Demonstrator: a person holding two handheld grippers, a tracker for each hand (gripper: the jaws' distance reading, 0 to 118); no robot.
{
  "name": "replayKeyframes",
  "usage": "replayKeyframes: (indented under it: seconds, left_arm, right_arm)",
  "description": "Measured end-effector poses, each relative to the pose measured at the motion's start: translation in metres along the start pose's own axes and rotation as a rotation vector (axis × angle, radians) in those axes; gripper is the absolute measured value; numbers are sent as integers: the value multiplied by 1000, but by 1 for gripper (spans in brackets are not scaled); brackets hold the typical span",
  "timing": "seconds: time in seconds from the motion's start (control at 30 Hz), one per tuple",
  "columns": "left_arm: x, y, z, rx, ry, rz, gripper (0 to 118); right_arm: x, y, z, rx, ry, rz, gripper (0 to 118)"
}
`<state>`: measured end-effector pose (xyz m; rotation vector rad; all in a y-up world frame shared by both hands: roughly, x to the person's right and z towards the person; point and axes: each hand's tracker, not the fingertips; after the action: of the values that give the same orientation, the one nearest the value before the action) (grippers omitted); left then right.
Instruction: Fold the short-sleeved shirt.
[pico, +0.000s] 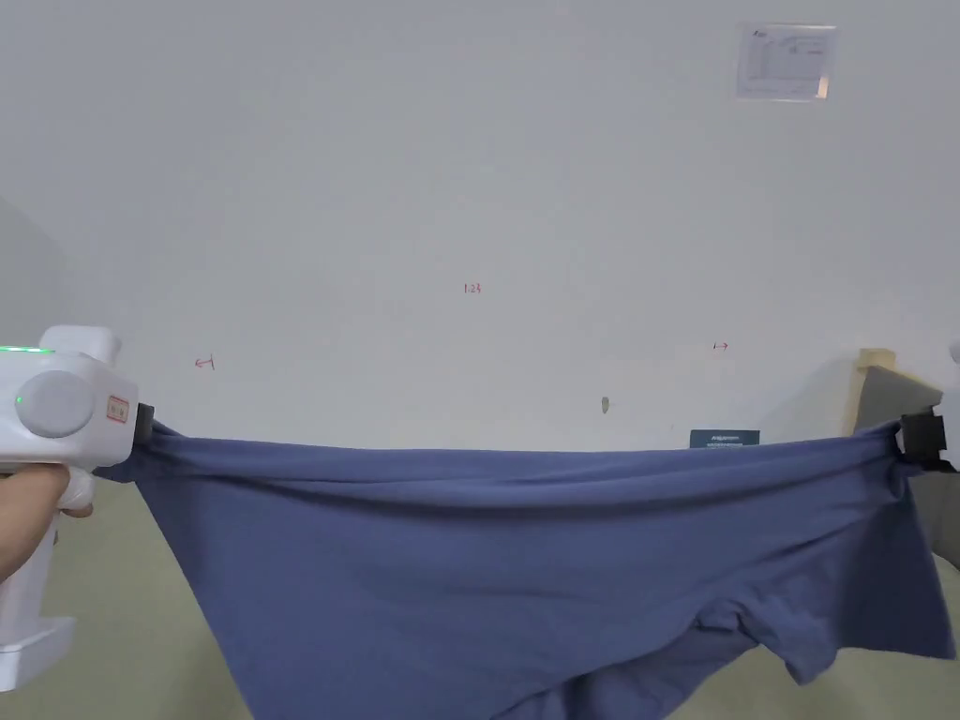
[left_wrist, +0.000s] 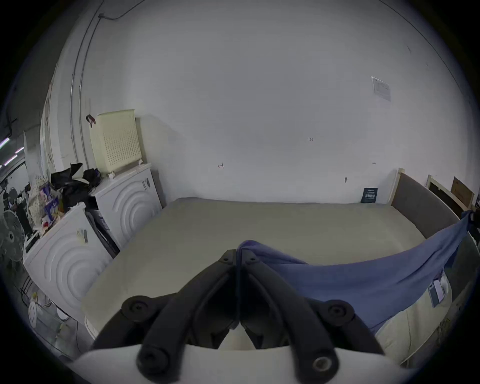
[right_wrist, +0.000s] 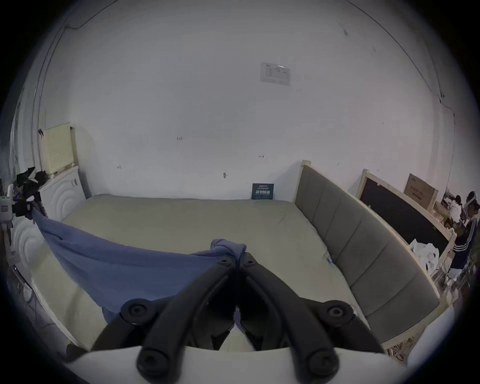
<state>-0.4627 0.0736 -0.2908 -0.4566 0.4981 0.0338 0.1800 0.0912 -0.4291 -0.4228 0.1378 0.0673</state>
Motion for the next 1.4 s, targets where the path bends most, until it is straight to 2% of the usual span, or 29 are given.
replayKeyframes:
  seconds: [0.23,0.57,0.67,0.77,0.83,0.97,1.0,1.07,1.13,1.2,1.3,1.4]
  left_arm:
    - [22,34,-29,16,29,16,0]
    - [53,62,-115,32,79,17,0]
    - [60,56,-141,19,85,12,0]
    - [66,40,-159,9,88,17,0]
    - [66,26,-174,-17,78,18,0]
    - [65,-20,-190,-81,57,16,0]
    - [65,-35,-190,-105,52,-2,0]
    - [61,-68,-188,-152,32,-30,0]
    - [55,-102,-179,-188,17,-35,0]
    - [46,-137,-161,-228,-2,-30,0]
    - [30,-187,-130,-302,-32,-18,0]
    - [8,-238,-109,-340,-43,-15,0]
  right_arm:
    - [-8,41,-54,15,-36,32,2]
    - [-26,68,-151,18,-70,44,2]
    - [-31,60,-178,-3,-85,66,2]
    - [-33,41,-196,-14,-84,42,2]
    - [-33,23,-207,-55,-90,53,2]
    - [-33,35,-195,-102,-69,56,2]
    - [-34,-5,-205,-121,-48,48,2]
    - [-34,-22,-202,-177,-44,67,2]
    - [-13,-116,-212,-206,-34,46,2]
    - [-4,-150,-203,-268,-15,16,2]
    - [-8,-210,-145,-291,5,-36,2]
    - [-4,-255,-105,-335,19,-54,2]
